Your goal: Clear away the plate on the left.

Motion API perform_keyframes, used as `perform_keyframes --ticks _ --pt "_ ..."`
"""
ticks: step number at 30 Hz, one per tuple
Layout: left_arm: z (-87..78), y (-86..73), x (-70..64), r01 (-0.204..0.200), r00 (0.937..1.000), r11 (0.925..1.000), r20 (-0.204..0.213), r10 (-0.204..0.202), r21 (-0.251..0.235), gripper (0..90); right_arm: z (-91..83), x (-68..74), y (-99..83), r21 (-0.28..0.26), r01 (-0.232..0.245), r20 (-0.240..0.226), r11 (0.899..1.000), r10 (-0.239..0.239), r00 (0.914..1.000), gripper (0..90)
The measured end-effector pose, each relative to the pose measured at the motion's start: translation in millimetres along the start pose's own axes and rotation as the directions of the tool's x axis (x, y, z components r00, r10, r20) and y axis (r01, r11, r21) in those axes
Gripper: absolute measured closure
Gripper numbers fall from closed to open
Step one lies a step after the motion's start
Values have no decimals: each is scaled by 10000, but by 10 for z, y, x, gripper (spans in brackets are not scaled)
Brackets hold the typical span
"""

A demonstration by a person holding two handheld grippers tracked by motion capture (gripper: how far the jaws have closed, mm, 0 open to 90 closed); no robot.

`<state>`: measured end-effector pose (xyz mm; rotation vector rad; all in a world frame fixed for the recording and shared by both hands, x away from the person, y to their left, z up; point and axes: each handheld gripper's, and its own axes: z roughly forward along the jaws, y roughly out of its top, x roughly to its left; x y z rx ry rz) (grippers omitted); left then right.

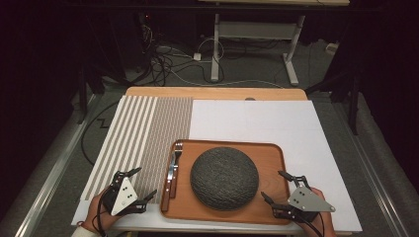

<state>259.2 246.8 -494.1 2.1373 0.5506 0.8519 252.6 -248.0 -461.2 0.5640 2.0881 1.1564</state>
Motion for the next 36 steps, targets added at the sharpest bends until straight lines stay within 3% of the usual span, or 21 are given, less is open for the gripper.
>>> perform_keyframes --ticks 13,36 --pt "18 -7 -20 -219 9996 9997 153 216 149 159 30 22 17 25 28 -43 10000 -28 10000 207" --pt "37 14 -15 -236 9996 9996 172 233 171 159 16 5 2 10 -31 4 10000 31 10000 207"
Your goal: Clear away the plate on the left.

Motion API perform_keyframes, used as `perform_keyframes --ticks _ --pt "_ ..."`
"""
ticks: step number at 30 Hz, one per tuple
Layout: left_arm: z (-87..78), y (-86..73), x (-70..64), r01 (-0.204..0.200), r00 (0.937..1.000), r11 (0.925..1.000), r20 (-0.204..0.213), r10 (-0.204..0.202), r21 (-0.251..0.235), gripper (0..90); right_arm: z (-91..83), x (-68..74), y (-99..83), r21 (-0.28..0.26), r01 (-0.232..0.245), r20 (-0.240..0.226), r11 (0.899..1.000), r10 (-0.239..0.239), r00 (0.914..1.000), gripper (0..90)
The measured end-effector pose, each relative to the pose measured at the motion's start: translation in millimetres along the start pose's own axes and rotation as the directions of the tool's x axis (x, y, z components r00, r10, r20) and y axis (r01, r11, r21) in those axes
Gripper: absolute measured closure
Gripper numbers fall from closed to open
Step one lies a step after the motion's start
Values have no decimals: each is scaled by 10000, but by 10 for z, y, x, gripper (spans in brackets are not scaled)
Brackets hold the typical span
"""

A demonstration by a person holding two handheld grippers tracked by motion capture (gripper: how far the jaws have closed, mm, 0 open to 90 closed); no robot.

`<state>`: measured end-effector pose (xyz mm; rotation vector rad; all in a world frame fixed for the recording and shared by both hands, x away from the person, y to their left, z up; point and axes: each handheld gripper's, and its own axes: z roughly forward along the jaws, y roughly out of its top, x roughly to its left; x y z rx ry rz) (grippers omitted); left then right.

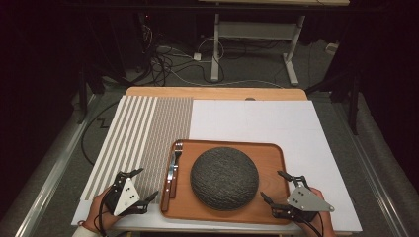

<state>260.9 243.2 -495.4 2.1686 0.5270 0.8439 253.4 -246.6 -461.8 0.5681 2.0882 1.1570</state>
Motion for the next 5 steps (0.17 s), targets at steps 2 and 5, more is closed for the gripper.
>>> perform_keyframes --ticks 2,5 --pt "-2 2 2 -44 10000 10000 -38 44 13 159 0 -4 -2 8 -9 16 10000 9 10000 207" --pt "3 6 3 -15 10000 10000 -45 15 20 159 0 -7 -6 9 -15 16 10000 15 10000 207"
